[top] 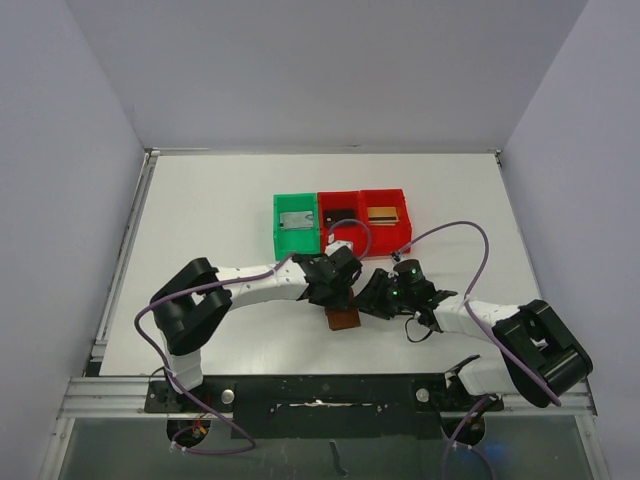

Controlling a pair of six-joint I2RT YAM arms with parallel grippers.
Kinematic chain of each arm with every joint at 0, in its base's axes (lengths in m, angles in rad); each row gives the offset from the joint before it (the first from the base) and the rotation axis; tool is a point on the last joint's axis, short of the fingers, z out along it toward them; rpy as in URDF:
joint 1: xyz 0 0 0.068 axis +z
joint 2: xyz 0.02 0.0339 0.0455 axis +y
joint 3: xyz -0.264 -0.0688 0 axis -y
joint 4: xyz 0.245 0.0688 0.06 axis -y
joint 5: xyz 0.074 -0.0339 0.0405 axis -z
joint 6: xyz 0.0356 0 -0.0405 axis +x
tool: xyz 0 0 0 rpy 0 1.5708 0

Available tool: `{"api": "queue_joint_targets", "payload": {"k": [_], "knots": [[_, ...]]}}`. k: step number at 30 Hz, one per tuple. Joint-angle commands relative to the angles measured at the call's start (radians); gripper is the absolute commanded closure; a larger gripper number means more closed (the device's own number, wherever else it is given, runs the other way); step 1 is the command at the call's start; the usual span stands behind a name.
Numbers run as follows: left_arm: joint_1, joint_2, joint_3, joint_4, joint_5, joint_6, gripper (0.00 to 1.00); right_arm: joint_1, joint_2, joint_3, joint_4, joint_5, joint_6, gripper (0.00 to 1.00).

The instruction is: Take the credit cards out of the card holder

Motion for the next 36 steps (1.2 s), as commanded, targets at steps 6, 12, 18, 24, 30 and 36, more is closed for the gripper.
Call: {"api": "queue_joint_targets", "payload": {"k": [6,12,18,24,30,36], "knots": [[-0.018,0.023,-0.019,-0.017,0.006,0.019,0.79,0.0,0.042,-0.023,-0.091,0.041,-0.037,0.62],[-0.015,-0.058,-0.102,0.105,0.052,0.012,0.88,0.0,0.055,-0.023,-0.088,0.038,-0.038,0.62],[-0.011,-0.129,-0.163,0.213,0.078,-0.006,0.98,0.0,0.054,-0.021,-0.088,0.028,-0.041,0.62],[-0.005,-0.17,-0.22,0.292,0.1,-0.044,1.0,0.005,0.051,-0.013,-0.095,0.016,-0.052,0.61],[0.008,-0.226,-0.313,0.409,0.141,-0.095,1.0,0.077,0.073,0.025,-0.139,0.063,-0.09,0.48],[0.045,-0.307,-0.414,0.526,0.165,-0.152,1.0,0.14,0.139,0.099,-0.3,0.248,-0.073,0.75]]}}
